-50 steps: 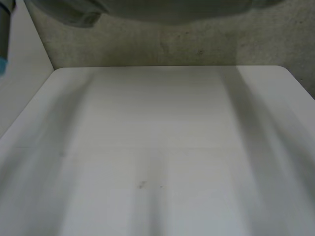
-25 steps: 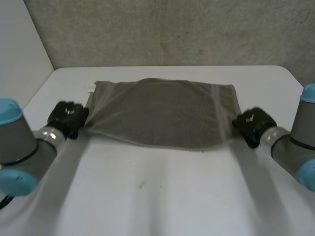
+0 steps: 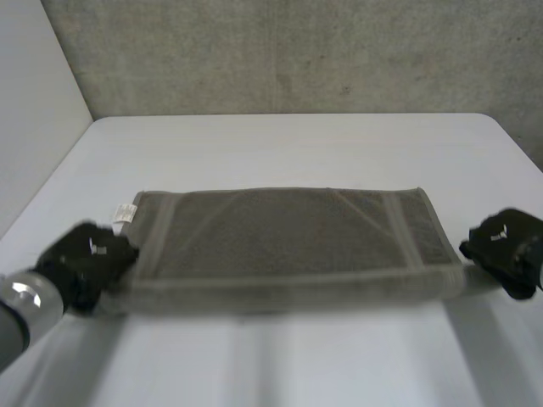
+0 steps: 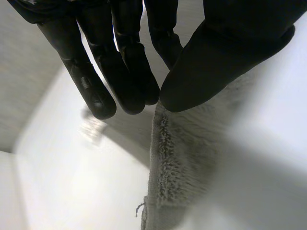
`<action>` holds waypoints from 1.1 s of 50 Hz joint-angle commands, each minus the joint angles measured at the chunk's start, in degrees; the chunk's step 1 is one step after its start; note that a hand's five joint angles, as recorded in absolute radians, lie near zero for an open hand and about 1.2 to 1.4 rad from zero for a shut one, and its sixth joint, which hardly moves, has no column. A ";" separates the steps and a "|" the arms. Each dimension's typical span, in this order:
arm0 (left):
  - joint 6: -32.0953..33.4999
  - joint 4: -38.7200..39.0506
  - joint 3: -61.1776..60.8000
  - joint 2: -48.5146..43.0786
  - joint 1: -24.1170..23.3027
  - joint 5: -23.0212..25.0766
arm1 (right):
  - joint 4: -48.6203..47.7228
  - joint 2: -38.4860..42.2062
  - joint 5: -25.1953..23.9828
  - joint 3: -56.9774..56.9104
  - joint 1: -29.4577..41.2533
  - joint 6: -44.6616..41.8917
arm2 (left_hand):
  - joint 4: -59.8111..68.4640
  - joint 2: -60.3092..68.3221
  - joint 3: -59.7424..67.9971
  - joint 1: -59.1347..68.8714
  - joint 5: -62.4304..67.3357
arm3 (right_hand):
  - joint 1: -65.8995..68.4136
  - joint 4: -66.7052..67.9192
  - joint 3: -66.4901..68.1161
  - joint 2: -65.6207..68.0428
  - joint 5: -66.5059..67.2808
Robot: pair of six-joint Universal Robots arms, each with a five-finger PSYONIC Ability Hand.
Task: Fold the laundry
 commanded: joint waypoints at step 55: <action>-13.35 28.04 35.79 -28.60 -8.88 -7.56 | -38.53 21.42 13.72 -24.87 15.88 29.30 | -59.79 -59.76 -59.68 -58.42 -59.45 | -45.35 -58.39 -58.09 -57.80 -56.79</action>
